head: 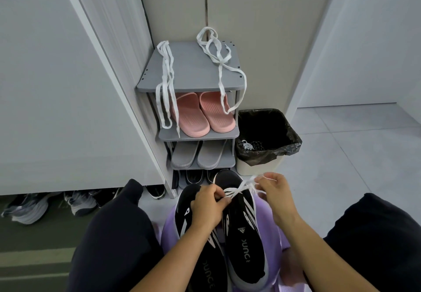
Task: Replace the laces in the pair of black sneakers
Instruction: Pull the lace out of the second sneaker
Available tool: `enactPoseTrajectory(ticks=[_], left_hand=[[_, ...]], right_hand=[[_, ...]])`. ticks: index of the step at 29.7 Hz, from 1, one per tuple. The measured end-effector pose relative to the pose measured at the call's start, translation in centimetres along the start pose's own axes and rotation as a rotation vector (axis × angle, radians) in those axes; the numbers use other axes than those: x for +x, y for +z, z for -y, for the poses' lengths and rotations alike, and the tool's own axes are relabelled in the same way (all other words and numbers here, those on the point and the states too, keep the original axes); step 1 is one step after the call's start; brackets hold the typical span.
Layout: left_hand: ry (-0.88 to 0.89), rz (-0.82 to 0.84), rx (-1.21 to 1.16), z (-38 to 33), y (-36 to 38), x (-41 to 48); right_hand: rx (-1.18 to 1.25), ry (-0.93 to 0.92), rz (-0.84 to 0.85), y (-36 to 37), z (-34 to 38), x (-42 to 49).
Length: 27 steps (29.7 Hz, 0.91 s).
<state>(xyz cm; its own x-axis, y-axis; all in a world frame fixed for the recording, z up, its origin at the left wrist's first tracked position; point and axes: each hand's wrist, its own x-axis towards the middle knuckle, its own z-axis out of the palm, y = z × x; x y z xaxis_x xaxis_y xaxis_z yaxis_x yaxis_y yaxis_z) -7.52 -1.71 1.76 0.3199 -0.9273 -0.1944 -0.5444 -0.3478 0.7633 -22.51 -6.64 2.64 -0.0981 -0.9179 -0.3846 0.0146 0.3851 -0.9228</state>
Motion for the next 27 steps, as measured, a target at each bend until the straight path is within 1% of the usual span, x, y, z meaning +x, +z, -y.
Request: enactPoseTrajectory(ticks=[2,4,7,11,14,16,20,23,24,25,27], left_hand=[[-0.020,0.045,-0.075,0.2,-0.1,-0.2],[-0.026,0.039,-0.115,0.4,-0.2,-0.2],[-0.032,0.039,-0.121,0.6,-0.2,0.0],[-0.030,0.063,-0.043,0.3,-0.2,0.3],[-0.011,0.062,-0.075,0.1,-0.3,0.4],[-0.019,0.086,-0.143,-0.3,-0.7,0.4],[-0.154,0.180,-0.381,-1.1,-1.9,0.9],[-0.233,0.135,-0.527,-1.3,-3.0,1.3],[-0.231,0.113,-0.529,-1.3,-3.2,1.2],[-0.218,0.099,-0.478,-1.3,-3.4,1.1],[-0.162,0.141,-0.280,-1.0,-3.2,0.7]], right_hand=[[-0.197,0.001,0.021,0.1,-0.3,-0.1],[-0.397,-0.088,0.066,0.7,-1.3,-0.6],[-0.519,-0.204,0.147,1.6,-2.5,-1.7],[-0.629,-0.228,0.162,2.0,-2.8,-2.3],[-0.648,-0.208,0.154,1.9,-2.7,-2.1],[-0.645,-0.193,0.163,1.9,-2.6,-2.1],[-0.603,-0.163,0.150,1.8,-2.5,-2.1],[-0.598,-0.154,0.115,1.6,-2.4,-2.0],[-0.601,-0.152,0.114,1.5,-2.4,-1.9],[-0.605,-0.150,0.118,1.4,-2.4,-1.9],[-0.607,-0.154,0.127,1.4,-2.3,-2.0]])
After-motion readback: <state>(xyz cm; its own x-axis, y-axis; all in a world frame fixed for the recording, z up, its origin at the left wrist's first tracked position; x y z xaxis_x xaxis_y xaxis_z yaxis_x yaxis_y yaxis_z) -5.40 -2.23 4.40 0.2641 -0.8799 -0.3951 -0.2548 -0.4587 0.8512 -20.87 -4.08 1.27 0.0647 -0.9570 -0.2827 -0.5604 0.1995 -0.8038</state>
